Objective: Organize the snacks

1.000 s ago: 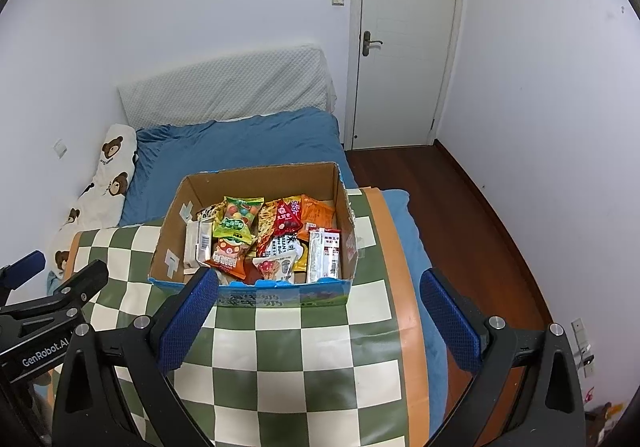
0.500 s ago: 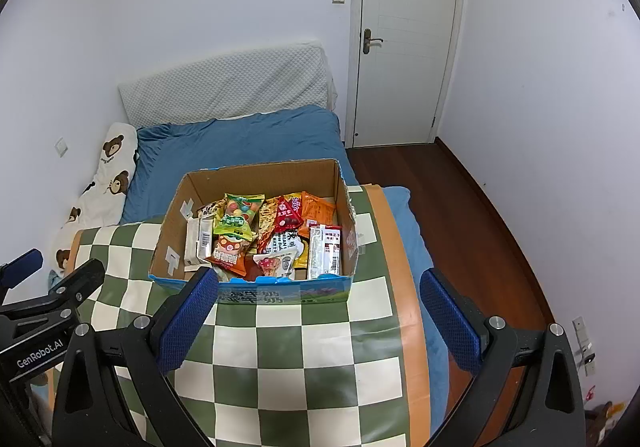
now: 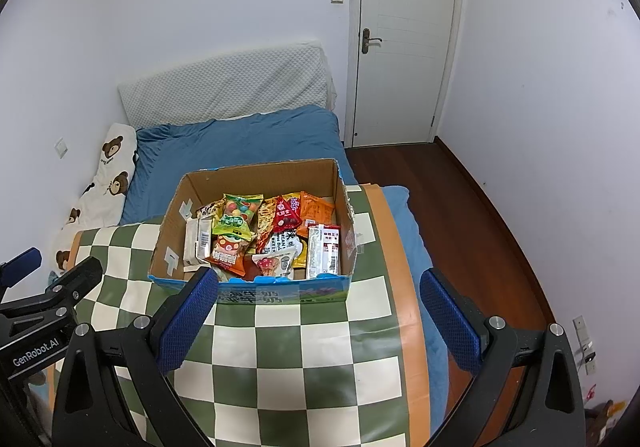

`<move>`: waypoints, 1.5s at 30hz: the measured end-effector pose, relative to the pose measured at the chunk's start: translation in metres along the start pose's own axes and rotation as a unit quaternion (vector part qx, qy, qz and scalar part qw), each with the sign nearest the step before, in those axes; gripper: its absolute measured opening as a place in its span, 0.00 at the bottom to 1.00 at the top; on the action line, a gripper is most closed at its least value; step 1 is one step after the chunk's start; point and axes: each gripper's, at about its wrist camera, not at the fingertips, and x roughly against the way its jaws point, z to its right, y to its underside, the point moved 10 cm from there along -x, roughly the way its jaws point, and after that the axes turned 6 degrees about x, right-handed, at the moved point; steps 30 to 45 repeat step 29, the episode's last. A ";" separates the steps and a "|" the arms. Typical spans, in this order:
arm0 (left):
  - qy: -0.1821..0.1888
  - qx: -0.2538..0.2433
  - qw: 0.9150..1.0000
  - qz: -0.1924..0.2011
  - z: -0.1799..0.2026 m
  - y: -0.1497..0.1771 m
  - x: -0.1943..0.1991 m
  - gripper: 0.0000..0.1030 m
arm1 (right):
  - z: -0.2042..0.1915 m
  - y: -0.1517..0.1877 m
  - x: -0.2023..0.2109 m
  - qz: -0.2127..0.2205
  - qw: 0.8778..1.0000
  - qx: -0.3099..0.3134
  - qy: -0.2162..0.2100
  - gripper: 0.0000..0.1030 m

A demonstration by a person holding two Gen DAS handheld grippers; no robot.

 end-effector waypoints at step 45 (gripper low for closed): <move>0.014 -0.012 1.000 0.004 0.004 -0.001 0.001 1.00 | 0.001 0.004 0.007 0.001 1.000 -0.007 -0.001 1.00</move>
